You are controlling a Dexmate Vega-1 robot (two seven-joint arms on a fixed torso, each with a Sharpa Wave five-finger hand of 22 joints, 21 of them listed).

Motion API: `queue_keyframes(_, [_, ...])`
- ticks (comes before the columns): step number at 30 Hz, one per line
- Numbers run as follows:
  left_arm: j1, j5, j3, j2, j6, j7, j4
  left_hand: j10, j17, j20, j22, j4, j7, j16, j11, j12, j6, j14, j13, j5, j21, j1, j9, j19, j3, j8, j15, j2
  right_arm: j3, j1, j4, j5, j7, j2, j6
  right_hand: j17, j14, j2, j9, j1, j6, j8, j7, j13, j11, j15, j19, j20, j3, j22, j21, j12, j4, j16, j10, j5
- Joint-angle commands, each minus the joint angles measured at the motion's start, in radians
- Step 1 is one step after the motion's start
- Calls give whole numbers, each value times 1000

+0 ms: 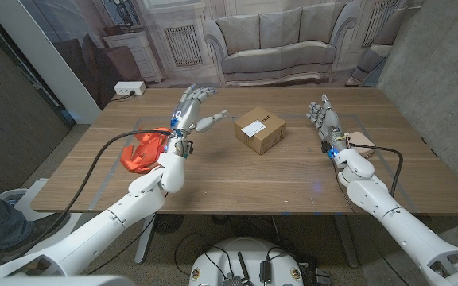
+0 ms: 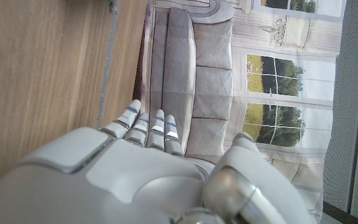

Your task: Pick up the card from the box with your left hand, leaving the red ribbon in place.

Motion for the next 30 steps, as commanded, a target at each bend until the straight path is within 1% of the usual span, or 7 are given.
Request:
queue_keyframes(1, [21, 71, 13, 41, 115, -36, -77, 5, 2, -24, 1, -11, -4, -1, 0, -5, 4, 11, 5, 4, 2, 5, 3, 1, -1, 4, -117, 1, 5, -7, -16, -1, -12, -5, -3, 5, 11, 3, 2, 3, 5, 0, 3, 6, -1, -1, 12, -7, -3, 3, -4, 2, -1, 6, 5, 8])
queue_keyframes(8, [17, 109, 30, 39, 128, -6, -73, 7, 2, -22, 2, -13, -6, -2, 0, -8, 6, 13, 5, 6, 2, 9, 3, 4, -2, 2, -118, 0, 3, -4, -9, 1, -5, 0, 0, 5, 11, 4, 2, 3, 5, 0, 4, 6, -1, -1, 13, -7, -3, 3, -6, 3, -1, 6, 6, 8])
queue_keyframes(13, [15, 166, 48, 40, 174, 5, -76, 10, 2, -19, 2, -14, -11, -1, -1, -8, 11, 17, 5, 7, 3, 12, 3, 7, -2, 2, -119, 0, 1, -4, -13, 0, -11, 1, -4, 5, 12, 4, 2, 3, 5, 0, 3, 6, 0, 0, 14, -7, -4, 3, -8, 3, -1, 6, 6, 8])
queue_keyframes(27, [1, 226, 81, 54, 240, -48, -91, 19, 2, -16, 1, -19, -22, -1, -3, -10, 15, 25, 5, 10, 3, 22, 3, 13, -2, 0, -122, -2, 0, 9, -2, 3, -1, 4, -7, 5, 11, 6, 2, 2, 7, 1, 5, 6, 2, 1, 13, -7, -6, 3, -15, 3, -2, 5, 8, 8])
queue_keyframes(30, [0, 238, 85, 59, 254, -60, -98, 21, 1, -17, 1, -25, -29, -3, -4, -12, 15, 27, 5, 12, 3, 34, 3, 14, -1, -2, -126, -5, 1, 14, 1, 9, -2, 9, -8, 6, 11, 6, 2, 2, 7, 0, 4, 6, 3, 1, 13, -6, -6, 3, -17, 3, -2, 6, 7, 8])
